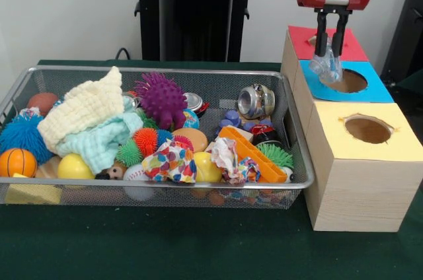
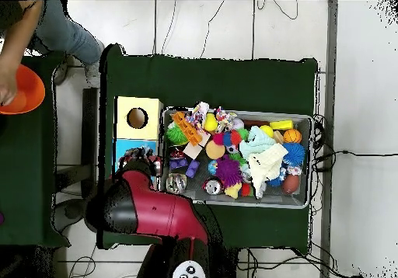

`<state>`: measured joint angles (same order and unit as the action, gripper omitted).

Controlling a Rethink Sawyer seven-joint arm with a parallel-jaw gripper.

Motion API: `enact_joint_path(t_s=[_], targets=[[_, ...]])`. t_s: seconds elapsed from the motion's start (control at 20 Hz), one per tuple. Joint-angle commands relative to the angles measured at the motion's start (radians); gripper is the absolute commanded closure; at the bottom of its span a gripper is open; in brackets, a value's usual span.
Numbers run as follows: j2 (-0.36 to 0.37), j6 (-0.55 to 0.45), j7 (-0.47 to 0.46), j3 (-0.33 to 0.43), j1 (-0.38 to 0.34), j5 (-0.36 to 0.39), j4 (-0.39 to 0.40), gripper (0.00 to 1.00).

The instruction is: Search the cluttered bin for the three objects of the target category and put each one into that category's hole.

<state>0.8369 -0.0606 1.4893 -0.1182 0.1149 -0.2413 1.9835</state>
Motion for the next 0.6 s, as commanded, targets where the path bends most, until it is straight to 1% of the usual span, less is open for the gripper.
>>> enact_joint_path(t_s=[0.05, 0.2, 0.3, 0.6], targets=[[-0.060, 0.094, 0.307, 0.078, -0.018, -0.036, 0.088, 1.00], [-0.069, 0.121, 0.315, 0.093, -0.024, -0.035, 0.097, 1.00], [-0.077, 0.132, 0.321, 0.093, -0.015, -0.041, 0.097, 1.00], [-0.072, 0.099, 0.320, 0.056, 0.033, -0.075, 0.070, 1.00]])
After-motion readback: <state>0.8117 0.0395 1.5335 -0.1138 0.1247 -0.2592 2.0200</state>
